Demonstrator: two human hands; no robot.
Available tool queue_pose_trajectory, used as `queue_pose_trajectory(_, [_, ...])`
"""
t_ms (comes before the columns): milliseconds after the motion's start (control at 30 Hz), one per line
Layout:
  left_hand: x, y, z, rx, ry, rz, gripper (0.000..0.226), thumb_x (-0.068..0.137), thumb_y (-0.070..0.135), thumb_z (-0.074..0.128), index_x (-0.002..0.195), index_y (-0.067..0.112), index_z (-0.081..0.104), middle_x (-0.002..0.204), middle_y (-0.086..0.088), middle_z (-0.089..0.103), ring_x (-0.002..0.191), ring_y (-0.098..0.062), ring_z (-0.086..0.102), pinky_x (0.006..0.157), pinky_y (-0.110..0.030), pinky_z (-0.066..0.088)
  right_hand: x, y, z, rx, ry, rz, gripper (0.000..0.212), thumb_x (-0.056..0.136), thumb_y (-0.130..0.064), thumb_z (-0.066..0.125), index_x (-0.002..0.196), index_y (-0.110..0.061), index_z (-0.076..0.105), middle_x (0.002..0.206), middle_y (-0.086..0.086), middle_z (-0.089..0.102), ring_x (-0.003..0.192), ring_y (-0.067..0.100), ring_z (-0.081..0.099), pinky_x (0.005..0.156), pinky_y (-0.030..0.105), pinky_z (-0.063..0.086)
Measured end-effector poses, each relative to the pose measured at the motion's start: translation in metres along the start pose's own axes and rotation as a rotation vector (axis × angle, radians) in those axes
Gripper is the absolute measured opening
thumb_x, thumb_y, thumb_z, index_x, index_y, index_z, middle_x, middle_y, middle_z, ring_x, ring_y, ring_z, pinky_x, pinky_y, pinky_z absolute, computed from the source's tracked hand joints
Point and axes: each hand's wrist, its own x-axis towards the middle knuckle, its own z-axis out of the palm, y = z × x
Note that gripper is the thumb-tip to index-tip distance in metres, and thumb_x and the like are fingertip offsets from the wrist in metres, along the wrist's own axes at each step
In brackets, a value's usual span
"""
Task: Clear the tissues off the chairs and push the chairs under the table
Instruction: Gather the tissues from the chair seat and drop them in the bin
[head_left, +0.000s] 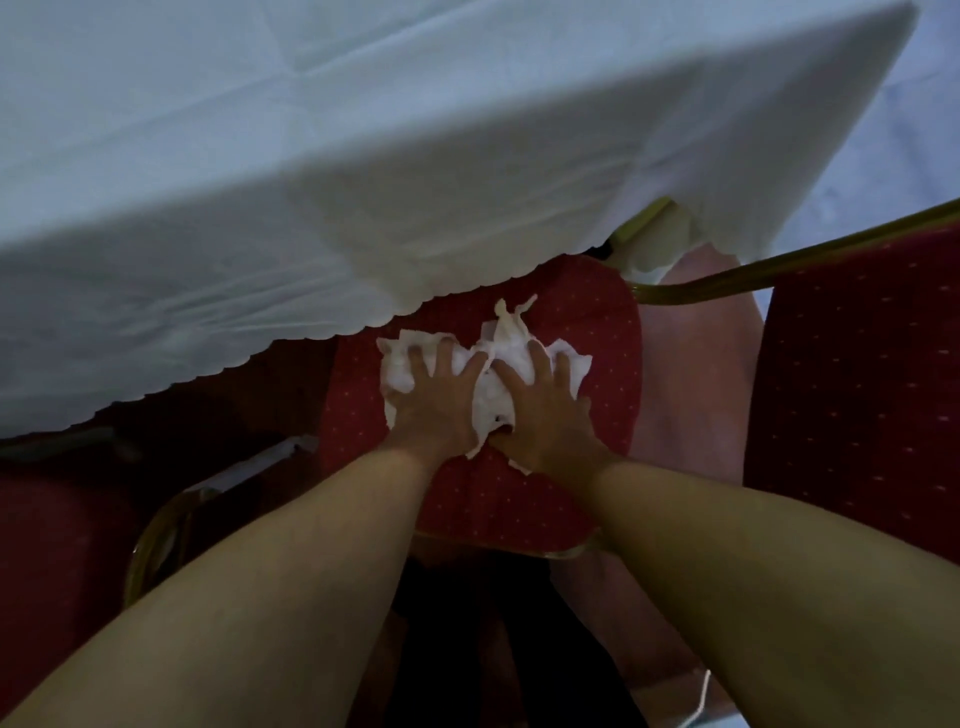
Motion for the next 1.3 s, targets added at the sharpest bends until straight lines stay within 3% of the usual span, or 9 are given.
queue_pose_trajectory(67, [0.005, 0.002, 0.004, 0.046, 0.035, -0.011, 0.11, 0.073, 0.04, 0.082, 0.153, 0.042, 0.006, 0.155, -0.006, 0.005, 0.143, -0.041, 0.011, 0.1, -0.064, 0.041, 0.004, 0.0, 0.0, -0.054, 0.014, 0.001, 0.093, 0.079, -0.052, 0.074, 0.154, -0.044, 0.021, 0.163, 0.007, 0.003, 0.146, 0.042, 0.003, 0.098, 0.066, 0.04])
queue_pose_trajectory(167, [0.015, 0.004, 0.003, 0.137, 0.08, 0.058, 0.095, 0.074, 0.033, 0.083, 0.148, 0.027, 0.024, 0.144, -0.013, 0.032, 0.129, -0.033, 0.037, 0.109, -0.052, 0.034, 0.009, 0.0, -0.002, -0.004, 0.105, -0.051, 0.073, 0.082, -0.033, 0.075, 0.147, -0.03, 0.042, 0.147, 0.015, 0.032, 0.134, 0.037, 0.03, 0.094, 0.052, 0.05])
queue_pose_trajectory(267, [0.016, 0.011, -0.007, -0.18, 0.023, 0.076, 0.077, 0.077, 0.017, 0.082, 0.141, 0.017, 0.039, 0.133, -0.009, 0.042, 0.117, -0.029, 0.049, 0.097, -0.037, 0.043, 0.012, -0.002, -0.009, 0.184, 0.117, -0.098, 0.045, 0.087, -0.009, 0.064, 0.132, -0.013, 0.058, 0.132, 0.019, 0.046, 0.123, 0.033, 0.042, 0.094, 0.042, 0.048])
queue_pose_trajectory(367, [0.005, 0.017, -0.028, -0.383, 0.11, 0.094, 0.068, 0.089, 0.013, 0.067, 0.149, 0.016, 0.035, 0.127, -0.009, 0.046, 0.11, -0.028, 0.053, 0.089, -0.04, 0.05, 0.01, -0.01, -0.033, 0.242, 0.165, -0.123, 0.032, 0.087, -0.003, 0.06, 0.119, -0.004, 0.063, 0.116, 0.02, 0.054, 0.107, 0.033, 0.052, 0.09, 0.038, 0.043])
queue_pose_trajectory(500, [-0.014, 0.018, -0.084, -0.422, 0.185, 0.181, 0.056, 0.091, 0.013, 0.058, 0.144, 0.014, 0.041, 0.123, -0.01, 0.05, 0.11, -0.03, 0.051, 0.086, -0.038, 0.045, -0.001, -0.025, -0.09, 0.242, 0.215, -0.147, 0.034, 0.083, -0.005, 0.064, 0.117, -0.004, 0.062, 0.111, 0.019, 0.053, 0.101, 0.034, 0.051, 0.089, 0.042, 0.045])
queue_pose_trajectory(667, [-0.054, 0.032, -0.193, -0.313, 0.202, 0.167, 0.041, 0.091, 0.012, 0.06, 0.13, 0.011, 0.047, 0.133, -0.008, 0.044, 0.117, -0.029, 0.05, 0.089, -0.037, 0.047, -0.027, -0.054, -0.186, 0.21, 0.251, -0.063, 0.048, 0.086, -0.012, 0.065, 0.132, -0.013, 0.053, 0.129, 0.012, 0.045, 0.119, 0.031, 0.044, 0.092, 0.037, 0.045])
queue_pose_trajectory(900, [-0.117, 0.068, -0.32, -0.191, 0.411, 0.304, 0.034, 0.087, 0.012, 0.062, 0.119, 0.009, 0.05, 0.122, -0.011, 0.048, 0.108, -0.031, 0.054, 0.079, -0.04, 0.047, -0.085, -0.074, -0.313, 0.165, 0.504, -0.066, 0.035, 0.092, -0.017, 0.063, 0.125, -0.012, 0.053, 0.127, 0.009, 0.045, 0.114, 0.028, 0.049, 0.081, 0.031, 0.039])
queue_pose_trajectory(1133, [-0.161, 0.144, -0.432, -0.111, 0.584, 0.395, 0.038, 0.086, 0.018, 0.066, 0.12, 0.012, 0.052, 0.121, -0.008, 0.051, 0.107, -0.031, 0.055, 0.077, -0.04, 0.048, -0.131, -0.04, -0.438, 0.142, 0.705, -0.084, 0.034, 0.09, -0.017, 0.065, 0.122, -0.01, 0.055, 0.128, 0.011, 0.048, 0.118, 0.028, 0.046, 0.09, 0.037, 0.048])
queue_pose_trajectory(1300, [-0.179, 0.213, -0.484, -0.077, 0.68, 0.453, 0.037, 0.087, 0.02, 0.067, 0.12, 0.011, 0.055, 0.12, -0.009, 0.053, 0.105, -0.028, 0.056, 0.078, -0.035, 0.046, -0.156, 0.008, -0.506, 0.085, 0.79, -0.078, 0.033, 0.089, -0.015, 0.062, 0.12, -0.007, 0.055, 0.124, 0.013, 0.05, 0.111, 0.03, 0.049, 0.082, 0.033, 0.045])
